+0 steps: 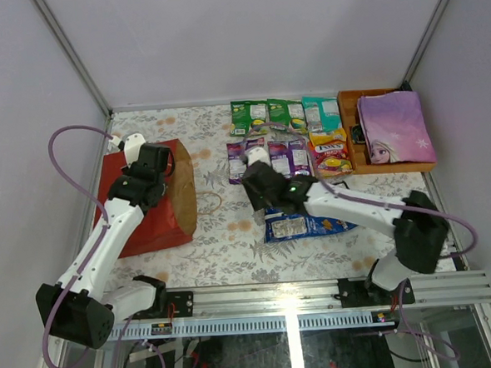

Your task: Take the snacks out of the paper bag

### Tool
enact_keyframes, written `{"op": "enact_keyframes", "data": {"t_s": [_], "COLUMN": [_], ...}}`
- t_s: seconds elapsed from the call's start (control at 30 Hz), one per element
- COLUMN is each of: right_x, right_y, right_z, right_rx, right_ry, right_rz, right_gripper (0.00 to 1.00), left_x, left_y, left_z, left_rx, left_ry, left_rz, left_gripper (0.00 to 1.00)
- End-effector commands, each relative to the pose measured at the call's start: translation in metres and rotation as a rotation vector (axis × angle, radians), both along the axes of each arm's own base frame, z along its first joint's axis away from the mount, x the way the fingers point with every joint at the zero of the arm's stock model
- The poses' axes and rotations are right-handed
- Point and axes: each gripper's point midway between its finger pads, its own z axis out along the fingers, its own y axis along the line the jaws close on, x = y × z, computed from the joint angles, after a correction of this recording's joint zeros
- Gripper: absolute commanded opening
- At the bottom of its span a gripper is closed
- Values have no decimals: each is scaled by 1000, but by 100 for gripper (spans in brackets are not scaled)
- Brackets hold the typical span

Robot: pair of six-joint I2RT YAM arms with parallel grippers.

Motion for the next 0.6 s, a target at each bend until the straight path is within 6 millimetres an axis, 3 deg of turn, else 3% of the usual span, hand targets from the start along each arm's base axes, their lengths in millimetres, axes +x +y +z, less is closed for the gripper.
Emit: {"op": "enact_keyframes", "data": {"t_s": [0.0, 0.13, 0.37, 0.57], "right_x": [-6, -10, -8, -15], "right_y": [5, 11, -2, -7], "right_z": [-40, -68, -90, -124], "right_rx": [-243, -321, -409, -420], "right_ry": [39, 93, 102, 175], "right_rz": [-29, -31, -63, -58], "right_gripper": [49, 48, 43, 43], "left_x": [6, 4, 4, 5], "left_y": [-1, 0, -1, -1], "left_z": [9, 11, 11, 9], "left_rx": [-16, -22, -23, -21], "left_ry": [-56, -71, -70, -61], "left_rz": [-5, -5, -10, -12], "left_gripper": [0, 0, 0, 0]}}
